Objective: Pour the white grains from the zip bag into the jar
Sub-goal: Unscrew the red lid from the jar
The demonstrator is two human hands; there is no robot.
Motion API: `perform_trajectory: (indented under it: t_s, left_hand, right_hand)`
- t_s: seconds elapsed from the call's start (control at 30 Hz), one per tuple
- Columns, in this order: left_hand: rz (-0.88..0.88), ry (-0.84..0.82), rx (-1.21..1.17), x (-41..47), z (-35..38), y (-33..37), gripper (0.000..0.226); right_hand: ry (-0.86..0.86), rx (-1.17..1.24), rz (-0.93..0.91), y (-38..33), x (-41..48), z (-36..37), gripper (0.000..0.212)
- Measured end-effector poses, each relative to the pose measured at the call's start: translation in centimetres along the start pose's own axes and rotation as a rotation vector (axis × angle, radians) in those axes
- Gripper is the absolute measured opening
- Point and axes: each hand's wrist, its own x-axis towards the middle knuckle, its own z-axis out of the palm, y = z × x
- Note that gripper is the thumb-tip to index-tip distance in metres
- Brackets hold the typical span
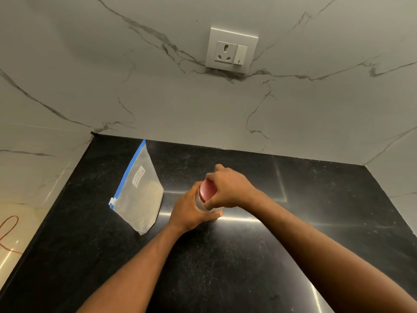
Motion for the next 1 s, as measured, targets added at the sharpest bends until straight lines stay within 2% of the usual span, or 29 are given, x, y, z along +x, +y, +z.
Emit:
perform_trajectory:
  t_s: [0.1, 0.17, 0.2, 0.23, 0.27, 0.33, 0.4, 0.5, 0.6, 0.7, 0.77, 0.87, 0.93, 1.0]
  left_hand:
    - [0.002, -0.008, 0.008, -0.2, -0.4, 0.3, 0.090]
    - [0.001, -0.022, 0.007, -0.1, -0.4, 0.4, 0.089]
    - [0.004, -0.021, 0.003, 0.0, -0.4, 0.4, 0.089]
    - [0.001, -0.016, -0.004, 0.0, -0.4, 0.4, 0.090]
    - [-0.007, -0.008, -0.014, 0.0, -0.3, 0.4, 0.090]
    - [-0.026, 0.008, -0.020, -0.1, -0.2, 0.4, 0.093]
    - [-0.029, 0.018, 0.000, -0.2, -0.1, 0.4, 0.094]
    - [-0.035, 0.017, 0.031, -0.3, 0.1, 0.3, 0.093]
    - [-0.062, 0.021, 0.051, -0.4, 0.3, 0.1, 0.094]
    - [-0.033, 0.003, 0.082, -0.5, 0.2, 0.2, 0.091]
    - [-0.037, 0.005, 0.069, -0.4, 0.1, 0.4, 0.091]
    - [-0.046, 0.014, 0.068, -0.4, 0.2, 0.3, 0.093]
    - [-0.048, 0.024, 0.088, -0.4, 0.1, 0.5, 0.090]
    - [-0.044, 0.026, 0.089, -0.4, 0.1, 0.4, 0.091]
  right_hand:
    - [-0.185, -0.058, -0.206, -0.1, 0.1, -1.7, 0.068]
    - [-0.284, 0.106, -0.280, -0.1, -0.2, -2.5, 0.044]
    - [-0.278, 0.213, -0.278, 0.0, -0.4, -2.8, 0.037]
    - [-0.220, 0.255, -0.252, 0.1, -0.5, -3.0, 0.038]
    - [-0.133, 0.192, -0.193, 0.2, -0.5, -3.0, 0.047]
    - [-0.030, -0.147, -0.008, 0.4, -0.6, -2.4, 0.071]
    - [-0.042, -0.277, 0.097, 0.3, -0.4, -1.0, 0.081]
    - [-0.096, -0.155, 0.044, -0.1, 0.1, -0.5, 0.070]
    - [-0.230, -0.224, -0.168, -0.4, 0.5, -1.2, 0.078]
    - [-0.282, 0.016, -0.268, 0.0, 0.4, -2.0, 0.059]
    - [-0.143, 0.047, -0.171, 0.0, 0.4, -1.7, 0.055]
    - [0.012, -0.301, 0.108, -0.6, 0.2, -0.3, 0.086]
    - [-0.018, -0.270, 0.139, -1.1, 0.4, 0.3, 0.078]
    - [-0.137, -0.197, 0.072, -1.3, 0.5, -0.7, 0.063]
